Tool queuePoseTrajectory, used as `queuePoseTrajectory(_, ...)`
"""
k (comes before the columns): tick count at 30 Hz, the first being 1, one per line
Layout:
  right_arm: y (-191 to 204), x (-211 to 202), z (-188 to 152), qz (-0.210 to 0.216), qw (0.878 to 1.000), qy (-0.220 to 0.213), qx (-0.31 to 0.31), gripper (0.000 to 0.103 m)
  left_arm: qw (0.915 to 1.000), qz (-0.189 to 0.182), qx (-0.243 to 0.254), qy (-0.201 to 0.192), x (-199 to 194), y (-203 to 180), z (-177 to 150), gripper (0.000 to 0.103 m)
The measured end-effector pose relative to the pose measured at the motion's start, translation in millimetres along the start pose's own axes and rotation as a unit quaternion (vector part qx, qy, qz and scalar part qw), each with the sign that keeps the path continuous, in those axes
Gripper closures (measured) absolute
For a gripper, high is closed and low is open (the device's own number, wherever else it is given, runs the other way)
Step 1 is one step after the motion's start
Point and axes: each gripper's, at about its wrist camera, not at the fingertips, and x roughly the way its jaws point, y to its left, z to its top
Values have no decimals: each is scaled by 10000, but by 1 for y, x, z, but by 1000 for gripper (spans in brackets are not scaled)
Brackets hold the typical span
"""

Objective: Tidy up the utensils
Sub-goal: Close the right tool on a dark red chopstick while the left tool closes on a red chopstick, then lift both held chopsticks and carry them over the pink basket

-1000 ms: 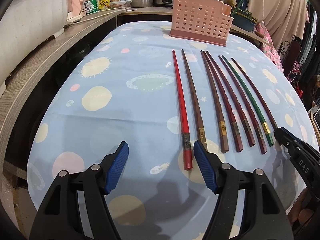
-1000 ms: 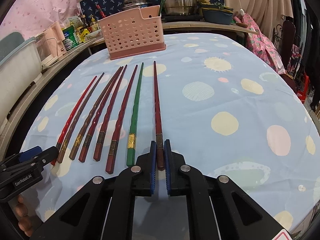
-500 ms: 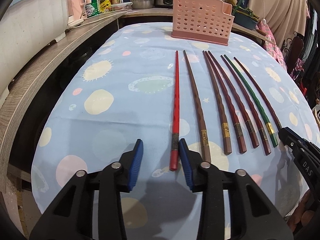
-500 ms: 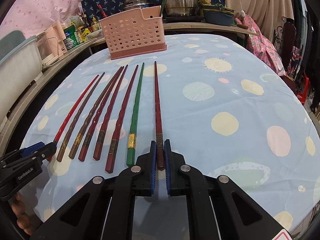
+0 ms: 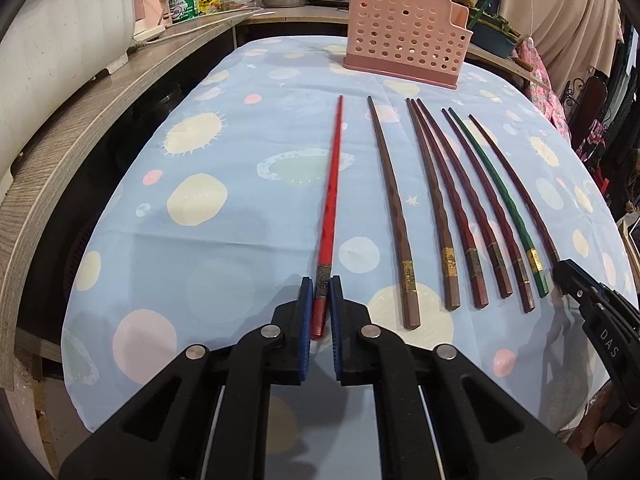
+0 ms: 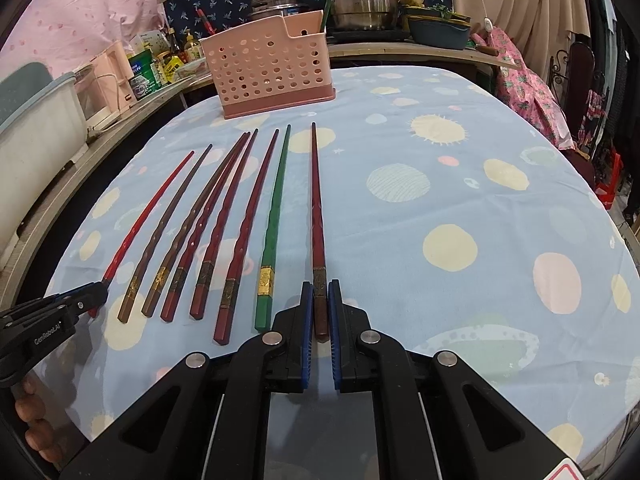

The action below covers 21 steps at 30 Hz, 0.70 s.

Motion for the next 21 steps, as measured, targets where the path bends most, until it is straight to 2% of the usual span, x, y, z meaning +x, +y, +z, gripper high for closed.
queuePoseTrajectory(11, -2, -29, 22, 62, 9992, -383, 63, 96, 9995, -184, -151, -224, -28, 9, 17, 96)
queuePoseTrajectory(21, -11, -70, 78, 105, 9937, -1101, 159, 96, 9961, -290, -200, -805, -69, 15, 58, 96)
